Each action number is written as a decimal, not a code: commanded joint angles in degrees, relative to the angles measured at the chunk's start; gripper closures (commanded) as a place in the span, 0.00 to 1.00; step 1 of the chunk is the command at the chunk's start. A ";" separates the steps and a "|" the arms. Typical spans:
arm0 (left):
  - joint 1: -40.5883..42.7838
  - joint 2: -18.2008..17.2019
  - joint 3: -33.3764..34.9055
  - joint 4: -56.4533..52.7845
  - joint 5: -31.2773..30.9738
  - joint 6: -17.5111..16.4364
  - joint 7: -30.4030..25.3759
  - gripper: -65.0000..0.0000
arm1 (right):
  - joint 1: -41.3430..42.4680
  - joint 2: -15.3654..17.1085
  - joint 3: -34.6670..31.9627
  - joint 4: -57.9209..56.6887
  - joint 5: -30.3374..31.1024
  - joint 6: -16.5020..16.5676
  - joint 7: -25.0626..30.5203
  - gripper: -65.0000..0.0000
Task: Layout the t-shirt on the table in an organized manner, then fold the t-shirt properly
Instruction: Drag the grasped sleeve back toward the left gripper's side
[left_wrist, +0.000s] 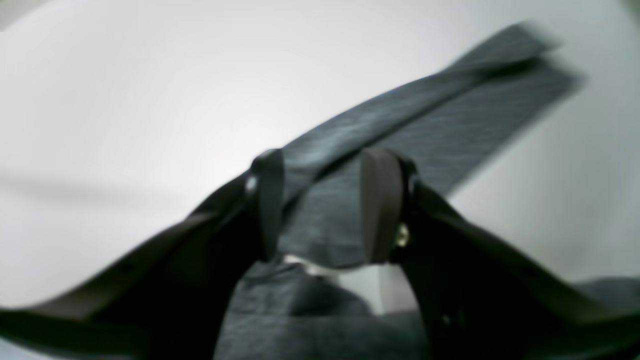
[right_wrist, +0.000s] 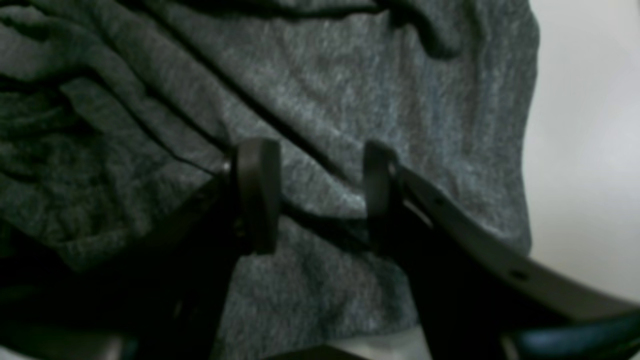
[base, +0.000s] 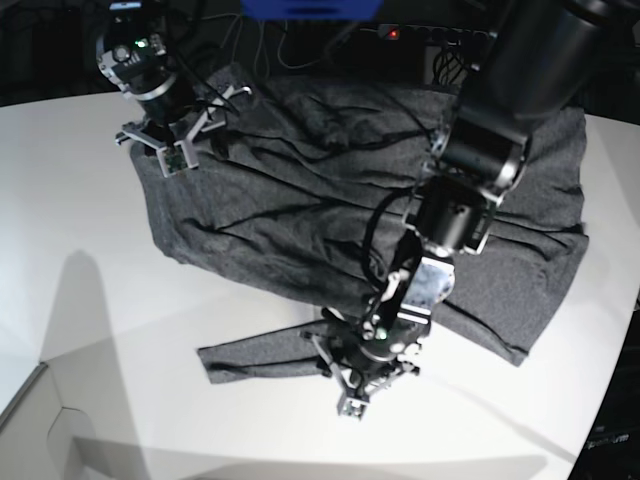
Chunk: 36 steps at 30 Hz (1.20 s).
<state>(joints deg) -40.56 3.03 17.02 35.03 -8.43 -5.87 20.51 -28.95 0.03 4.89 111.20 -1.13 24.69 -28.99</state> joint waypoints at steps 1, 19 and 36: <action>-2.65 0.53 0.00 -2.28 -0.15 -0.07 -2.89 0.62 | -0.19 0.01 0.17 0.93 0.82 0.15 1.26 0.58; -6.35 -8.17 -0.18 -20.92 -0.67 -0.07 -16.07 0.62 | -0.02 0.01 0.08 0.93 0.82 0.15 1.26 0.58; -4.06 -15.91 -36.93 -15.90 -0.59 -0.59 -13.52 0.62 | 0.16 0.01 0.08 0.93 0.82 0.15 1.26 0.58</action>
<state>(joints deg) -42.92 -12.14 -19.86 18.26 -8.88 -6.09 8.10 -28.77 -0.01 4.97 111.20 -1.10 24.67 -29.12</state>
